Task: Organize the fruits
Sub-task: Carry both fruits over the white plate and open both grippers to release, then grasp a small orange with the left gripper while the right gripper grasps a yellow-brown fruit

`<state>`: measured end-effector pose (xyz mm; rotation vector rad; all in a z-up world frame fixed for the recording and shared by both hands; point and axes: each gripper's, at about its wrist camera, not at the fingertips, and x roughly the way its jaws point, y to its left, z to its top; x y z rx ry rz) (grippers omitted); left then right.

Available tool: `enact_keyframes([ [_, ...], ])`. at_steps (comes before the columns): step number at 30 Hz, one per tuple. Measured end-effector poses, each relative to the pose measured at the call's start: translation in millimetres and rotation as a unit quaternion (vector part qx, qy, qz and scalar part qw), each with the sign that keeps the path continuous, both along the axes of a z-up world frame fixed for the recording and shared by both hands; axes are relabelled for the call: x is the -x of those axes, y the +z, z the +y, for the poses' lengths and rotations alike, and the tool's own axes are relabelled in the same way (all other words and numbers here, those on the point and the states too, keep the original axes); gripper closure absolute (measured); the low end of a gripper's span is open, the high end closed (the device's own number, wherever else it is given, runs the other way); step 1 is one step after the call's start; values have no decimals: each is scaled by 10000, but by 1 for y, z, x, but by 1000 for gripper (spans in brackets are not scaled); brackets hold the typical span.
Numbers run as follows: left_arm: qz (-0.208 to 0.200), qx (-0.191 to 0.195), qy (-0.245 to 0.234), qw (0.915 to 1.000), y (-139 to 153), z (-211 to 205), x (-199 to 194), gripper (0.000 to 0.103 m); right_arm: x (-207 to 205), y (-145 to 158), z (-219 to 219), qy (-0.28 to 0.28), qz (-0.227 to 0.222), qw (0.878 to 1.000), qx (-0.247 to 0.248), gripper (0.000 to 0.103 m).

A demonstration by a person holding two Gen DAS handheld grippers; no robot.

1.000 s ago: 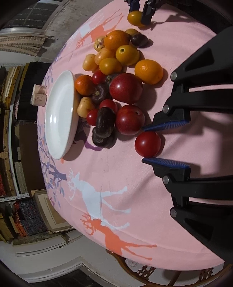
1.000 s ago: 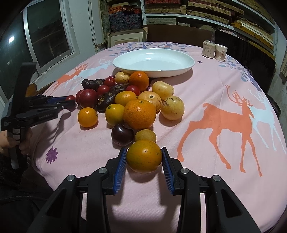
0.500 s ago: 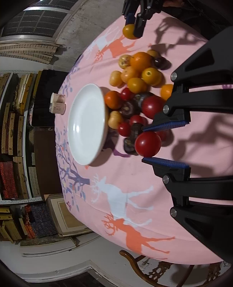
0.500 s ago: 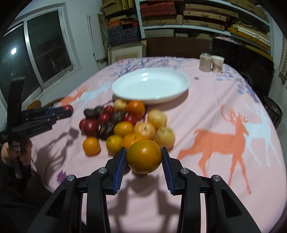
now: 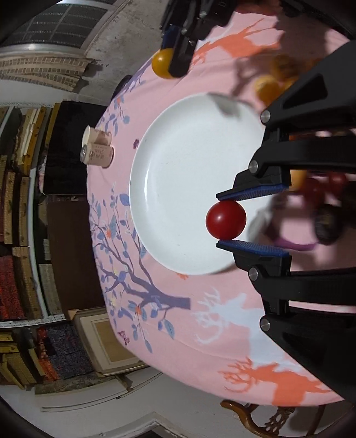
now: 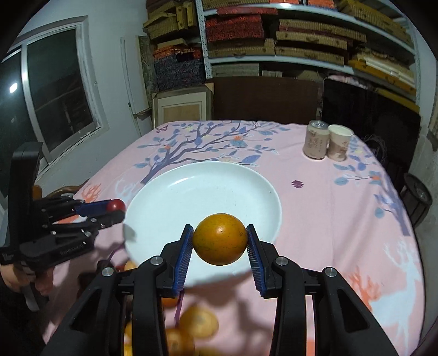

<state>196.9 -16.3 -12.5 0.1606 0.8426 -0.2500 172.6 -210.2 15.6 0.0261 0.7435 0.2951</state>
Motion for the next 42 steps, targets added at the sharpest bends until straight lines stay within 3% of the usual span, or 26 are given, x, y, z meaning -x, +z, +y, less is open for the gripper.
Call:
enact_keyframes([
  [3, 430, -137, 144, 9989, -26, -12, -55, 75, -49, -26, 11, 145, 358, 9992, -101, 63],
  [5, 770, -171, 266, 9965, -40, -11, -77, 74, -66, -39, 17, 105, 446, 9990, 15, 38],
  [6, 1046, -14, 319, 9940, -45, -7, -88, 73, -67, -41, 16, 91, 394, 9991, -86, 32],
  [7, 1070, 129, 375, 9935, -44, -3, -91, 70, -65, -42, 15, 130, 314, 9992, -192, 32],
  [8, 983, 217, 429, 9940, -40, 2, -91, 65, -62, -42, 14, 163, 281, 9993, -209, 32],
  [10, 757, 234, 463, 9958, -27, 5, -85, 42, -54, -39, 7, 159, 257, 9991, -290, 32],
  [16, 678, 433, 257, 9964, 4, 12, -29, 32, -19, -25, -14, -9, 337, 9979, -546, 31],
  [24, 536, 11, -371, 9979, -1, 15, 97, 32, 72, -36, -45, -325, 427, 9966, -627, 27],
  [28, 299, -407, -836, 9952, -21, 4, 166, 32, 119, -45, -49, -341, 484, 9960, -676, 27],
  [31, 418, -368, -984, 9936, -42, -2, 195, 32, 143, -52, -48, -342, 534, 9962, -605, 27],
  [32, 434, -354, -959, 9938, -47, -3, 199, 32, 148, -55, -46, -360, 571, 9961, -568, 27],
  [36, 445, -199, -696, 9964, -60, -5, 198, 48, 160, -60, -45, -417, 703, 9945, -657, 27],
  [41, 461, 52, -650, 9968, -67, -12, 190, 69, 180, -57, -38, -346, 533, 9968, -488, 27],
  [42, 414, 12, -639, 9971, -67, -14, 189, 69, 182, -57, -37, -290, 530, 9972, -441, 27],
])
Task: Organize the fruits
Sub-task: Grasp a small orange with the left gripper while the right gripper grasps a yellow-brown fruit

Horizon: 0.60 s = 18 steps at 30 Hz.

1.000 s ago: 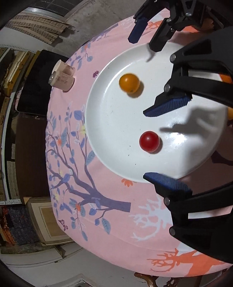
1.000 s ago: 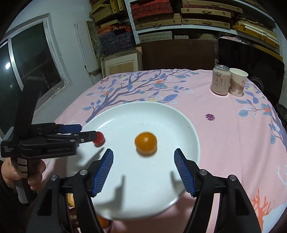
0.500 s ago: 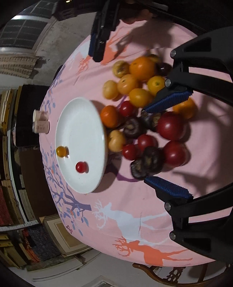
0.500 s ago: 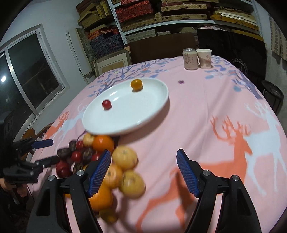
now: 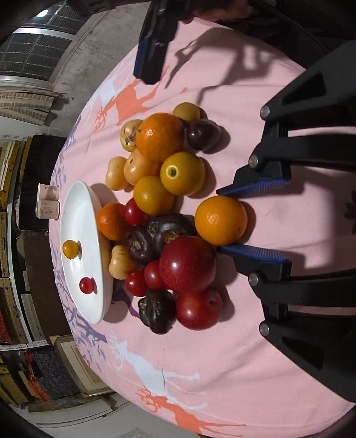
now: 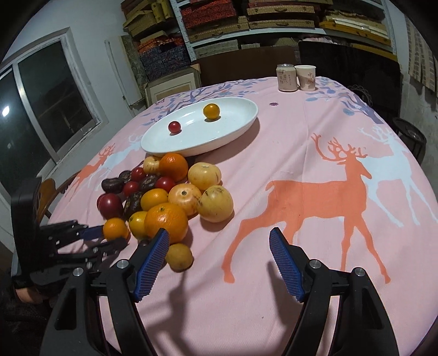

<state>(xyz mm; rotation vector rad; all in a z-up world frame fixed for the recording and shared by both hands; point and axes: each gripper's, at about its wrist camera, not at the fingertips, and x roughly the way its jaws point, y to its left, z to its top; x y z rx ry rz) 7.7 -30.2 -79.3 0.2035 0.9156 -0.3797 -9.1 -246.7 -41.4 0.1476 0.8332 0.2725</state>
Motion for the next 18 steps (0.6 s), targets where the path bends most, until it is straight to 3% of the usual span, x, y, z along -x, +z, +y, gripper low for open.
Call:
enact_keyframes([
  [5, -4, 27, -9, 10000, 0, -2, 1, 69, 13, -7, 25, 772, -105, 9961, 412, 31],
  [8, 15, 45, -44, 10000, 0, 0, 5, 69, 17, -14, 42, 994, -226, 9912, 843, 52],
  [10, 51, 103, -37, 9999, 0, 3, 5, 69, 14, -18, 47, 1074, -219, 9901, 881, 62],
  [18, 45, 84, -26, 10000, -2, -1, 1, 69, -4, -24, 53, 1037, -97, 9912, 811, 64],
])
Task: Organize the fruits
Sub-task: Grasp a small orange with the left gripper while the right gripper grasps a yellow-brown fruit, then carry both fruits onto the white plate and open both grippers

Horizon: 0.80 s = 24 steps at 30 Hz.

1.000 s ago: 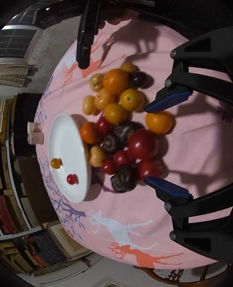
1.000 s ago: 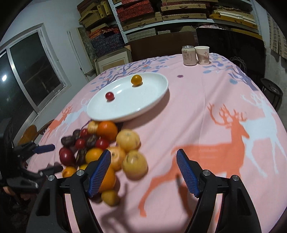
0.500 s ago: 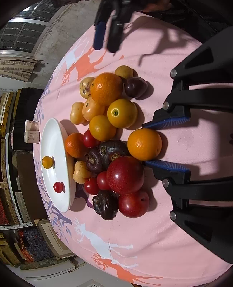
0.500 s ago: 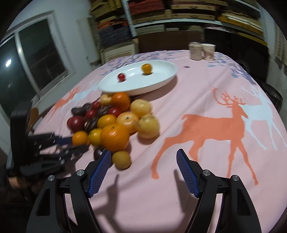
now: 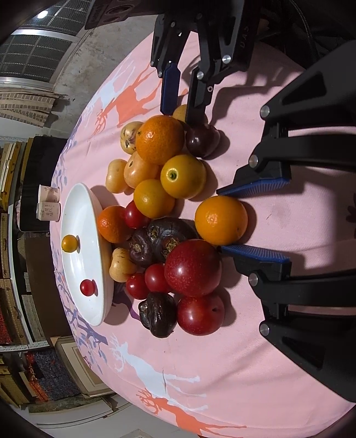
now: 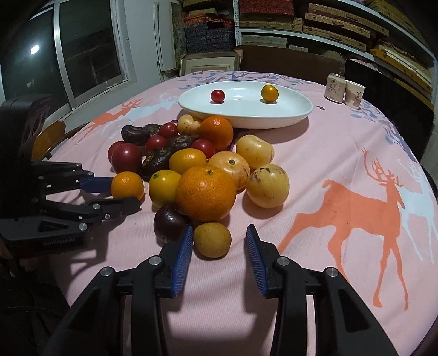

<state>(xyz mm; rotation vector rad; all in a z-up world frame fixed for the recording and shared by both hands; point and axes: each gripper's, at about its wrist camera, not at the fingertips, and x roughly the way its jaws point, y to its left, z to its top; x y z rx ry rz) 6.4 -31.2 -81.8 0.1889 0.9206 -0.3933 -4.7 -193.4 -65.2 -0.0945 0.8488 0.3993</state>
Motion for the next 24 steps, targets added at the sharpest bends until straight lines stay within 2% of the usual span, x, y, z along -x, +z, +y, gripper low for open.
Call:
enact_keyframes([
  [1, 18, 29, 13, 10000, -1, 0, -2, 68, -1, 0, 0, 10, 26, 10000, -40, 67],
  [2, 13, 50, 21, 10000, -1, 0, -2, 68, -1, -1, 0, 58, 64, 9999, -115, 75],
  [10, -60, 134, -16, 9999, 4, 4, 5, 69, 7, 2, -11, 17, 145, 9985, -520, 75],
  [17, -341, 400, -64, 9986, 28, 18, 22, 69, 24, 27, -20, 134, -201, 9968, -758, 75],
  [24, -564, 385, 54, 9977, 55, 24, 7, 69, 9, 60, -45, -196, -626, 9919, -1087, 75],
])
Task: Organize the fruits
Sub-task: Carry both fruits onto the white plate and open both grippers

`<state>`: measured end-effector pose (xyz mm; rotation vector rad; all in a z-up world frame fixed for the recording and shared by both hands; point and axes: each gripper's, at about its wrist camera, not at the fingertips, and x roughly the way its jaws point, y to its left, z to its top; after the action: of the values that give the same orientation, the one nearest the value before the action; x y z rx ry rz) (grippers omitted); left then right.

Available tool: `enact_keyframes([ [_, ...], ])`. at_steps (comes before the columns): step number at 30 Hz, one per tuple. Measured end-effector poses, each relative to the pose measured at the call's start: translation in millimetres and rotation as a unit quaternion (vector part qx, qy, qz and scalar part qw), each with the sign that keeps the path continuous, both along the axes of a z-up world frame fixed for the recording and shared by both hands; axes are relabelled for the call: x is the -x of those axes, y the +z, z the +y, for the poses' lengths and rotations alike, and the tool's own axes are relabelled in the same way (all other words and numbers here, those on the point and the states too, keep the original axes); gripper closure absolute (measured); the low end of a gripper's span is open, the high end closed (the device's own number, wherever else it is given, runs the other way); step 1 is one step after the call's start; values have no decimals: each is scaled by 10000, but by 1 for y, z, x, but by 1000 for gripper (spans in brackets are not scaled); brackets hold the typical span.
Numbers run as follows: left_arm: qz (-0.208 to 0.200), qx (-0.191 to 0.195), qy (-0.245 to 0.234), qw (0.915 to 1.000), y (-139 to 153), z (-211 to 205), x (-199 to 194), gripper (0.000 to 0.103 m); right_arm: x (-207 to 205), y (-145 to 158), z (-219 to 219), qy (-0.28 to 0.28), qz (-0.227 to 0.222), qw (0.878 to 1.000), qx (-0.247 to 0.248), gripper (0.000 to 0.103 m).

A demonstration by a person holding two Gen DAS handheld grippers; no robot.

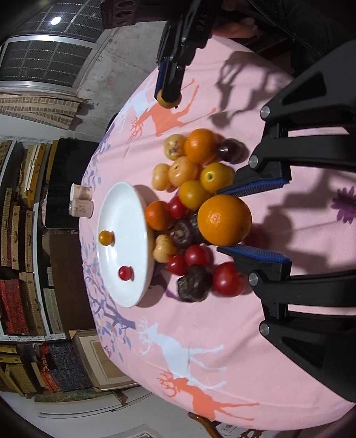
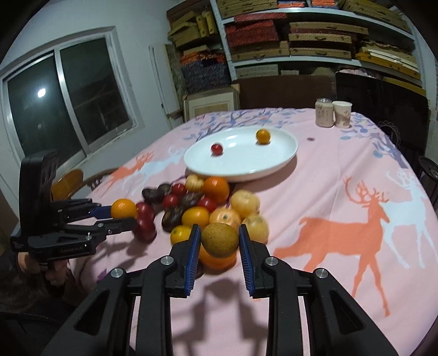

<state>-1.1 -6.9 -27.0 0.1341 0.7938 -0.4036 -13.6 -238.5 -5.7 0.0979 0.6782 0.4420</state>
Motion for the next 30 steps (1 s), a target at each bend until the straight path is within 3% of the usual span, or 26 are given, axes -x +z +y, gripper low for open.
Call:
enact_keyframes([
  [7, -248, -17, 219, 9995, 38, -4, -59, 69, -50, 36, -8, -286, -358, 9989, -111, 75],
  [12, 81, -37, 199, 9998, 40, -21, -123, 69, -107, 43, 1, -351, -310, 9989, 51, 75],
  [22, 923, -515, 203, 9942, -10, -59, -225, 69, -221, -4, 23, -365, 530, 9978, 188, 75],
  [30, 1071, -610, 161, 9922, -26, -63, -244, 69, -245, -31, 34, -207, 721, 9968, 290, 75],
])
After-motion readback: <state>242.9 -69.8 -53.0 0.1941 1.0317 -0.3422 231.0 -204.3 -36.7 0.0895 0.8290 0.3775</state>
